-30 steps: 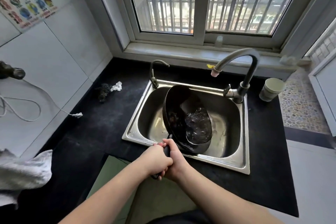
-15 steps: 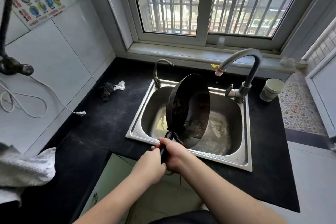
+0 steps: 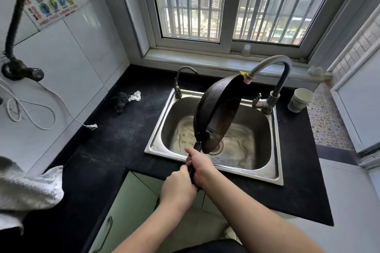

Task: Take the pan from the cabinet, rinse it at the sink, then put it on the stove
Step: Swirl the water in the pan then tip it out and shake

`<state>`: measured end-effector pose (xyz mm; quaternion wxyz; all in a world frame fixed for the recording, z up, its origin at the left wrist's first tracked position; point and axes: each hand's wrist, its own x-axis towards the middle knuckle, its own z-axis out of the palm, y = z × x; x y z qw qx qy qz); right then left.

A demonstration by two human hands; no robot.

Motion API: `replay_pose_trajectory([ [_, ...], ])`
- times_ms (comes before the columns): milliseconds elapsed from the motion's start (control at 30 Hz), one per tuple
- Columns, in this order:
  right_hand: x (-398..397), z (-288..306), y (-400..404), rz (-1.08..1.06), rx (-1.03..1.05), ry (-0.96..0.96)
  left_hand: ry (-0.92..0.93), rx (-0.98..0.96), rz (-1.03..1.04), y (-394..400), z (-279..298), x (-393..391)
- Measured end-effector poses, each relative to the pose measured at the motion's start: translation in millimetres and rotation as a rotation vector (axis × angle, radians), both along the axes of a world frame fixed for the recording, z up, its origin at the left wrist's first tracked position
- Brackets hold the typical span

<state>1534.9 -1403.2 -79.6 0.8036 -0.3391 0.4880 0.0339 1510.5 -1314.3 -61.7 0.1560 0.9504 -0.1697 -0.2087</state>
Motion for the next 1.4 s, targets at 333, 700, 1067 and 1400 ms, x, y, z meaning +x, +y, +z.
replay_pose_trajectory([
  [333,-16,-5,17,0.108,-0.175,-0.048,0.329,-0.235,0.220,12,3,-12],
  [700,0,10,25,0.099,-0.137,-0.164,0.186,-0.207,0.043,27,13,6],
  [1067,7,17,47,0.065,-0.162,-0.076,0.107,-0.337,0.054,50,3,-1],
  [1400,21,45,56,0.023,-0.218,-0.150,0.146,-0.401,0.015,66,26,19],
])
